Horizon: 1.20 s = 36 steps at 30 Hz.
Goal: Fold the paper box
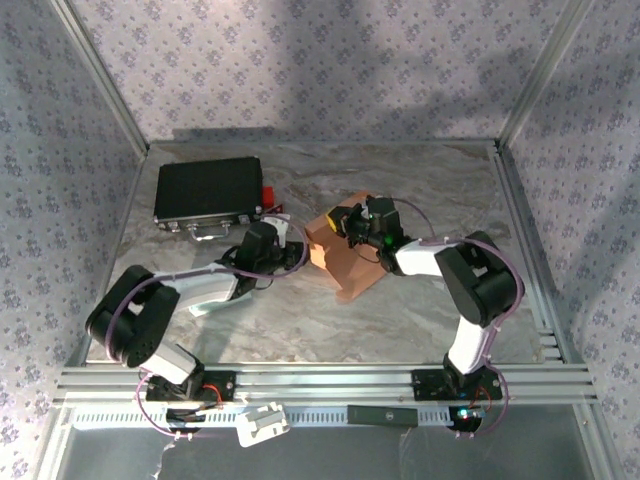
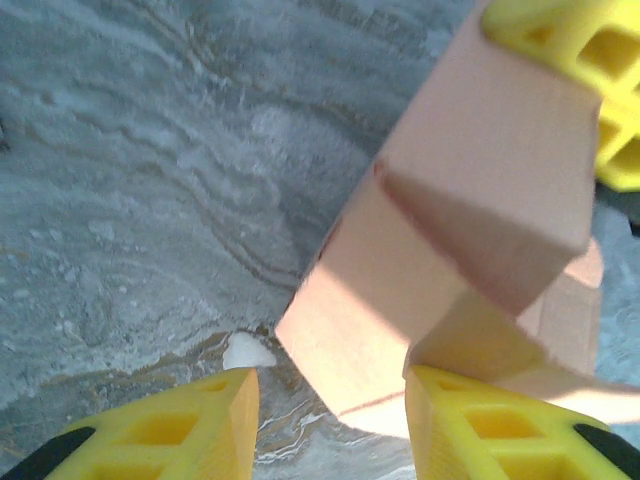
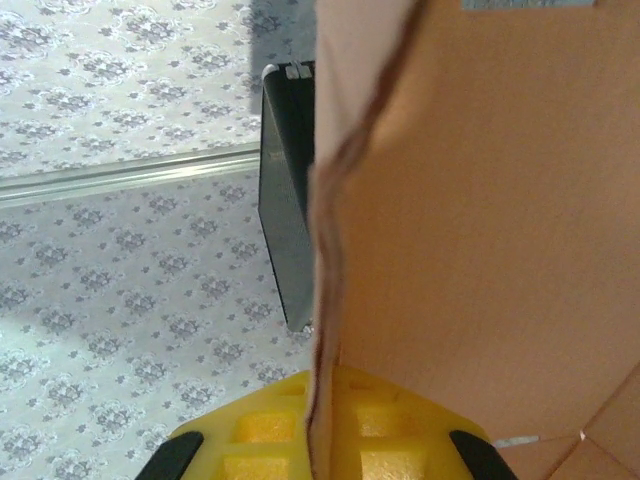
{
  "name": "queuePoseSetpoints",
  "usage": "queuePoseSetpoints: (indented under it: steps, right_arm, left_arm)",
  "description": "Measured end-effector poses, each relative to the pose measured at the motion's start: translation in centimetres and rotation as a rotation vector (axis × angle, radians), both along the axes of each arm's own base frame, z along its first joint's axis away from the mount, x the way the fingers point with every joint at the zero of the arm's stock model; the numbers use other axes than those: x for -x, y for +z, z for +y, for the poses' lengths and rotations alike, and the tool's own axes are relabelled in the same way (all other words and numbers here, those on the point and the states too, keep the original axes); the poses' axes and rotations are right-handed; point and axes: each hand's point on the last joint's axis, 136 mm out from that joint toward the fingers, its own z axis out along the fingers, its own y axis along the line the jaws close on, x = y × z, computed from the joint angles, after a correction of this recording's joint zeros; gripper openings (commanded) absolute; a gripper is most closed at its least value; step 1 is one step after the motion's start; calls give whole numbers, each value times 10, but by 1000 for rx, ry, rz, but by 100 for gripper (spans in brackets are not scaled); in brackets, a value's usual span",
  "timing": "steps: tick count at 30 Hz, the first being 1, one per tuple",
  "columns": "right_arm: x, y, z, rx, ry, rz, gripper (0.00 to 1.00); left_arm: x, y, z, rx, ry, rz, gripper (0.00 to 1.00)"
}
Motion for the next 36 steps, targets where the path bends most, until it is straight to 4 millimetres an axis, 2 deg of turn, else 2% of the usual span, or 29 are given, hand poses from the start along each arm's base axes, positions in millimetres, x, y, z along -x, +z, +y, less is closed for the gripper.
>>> queuePoseSetpoints:
  steps: [4,8,11,15,20,24,29,33,36]
  right_arm:
    - [5,27,2,6,-2,-1,0]
    - [10,43,1,14,-9,4,0]
    - [13,46,-1,30,-21,18,0]
    - [16,40,-2,51,-32,40,0]
    - [12,39,0,39,-40,16,0]
    - [7,23,3,31,-51,-7,0]
    - [6,0,5,25,-59,-25,0]
    - [4,-6,6,11,-61,-45,0]
    - [3,-7,6,3,-65,-59,0]
  left_arm:
    - [0,26,2,31,5,-47,44]
    - [-5,45,-2,52,4,-73,44]
    - [-4,47,-3,53,0,-71,44]
    - [-2,41,-2,40,-3,-51,44]
    - [-2,40,-1,34,3,-51,45]
    - [-4,32,2,17,18,-43,45]
    - [-1,3,7,-25,35,-8,46]
    - [3,-20,10,-49,42,26,46]
    - [4,-26,8,-57,42,24,46]
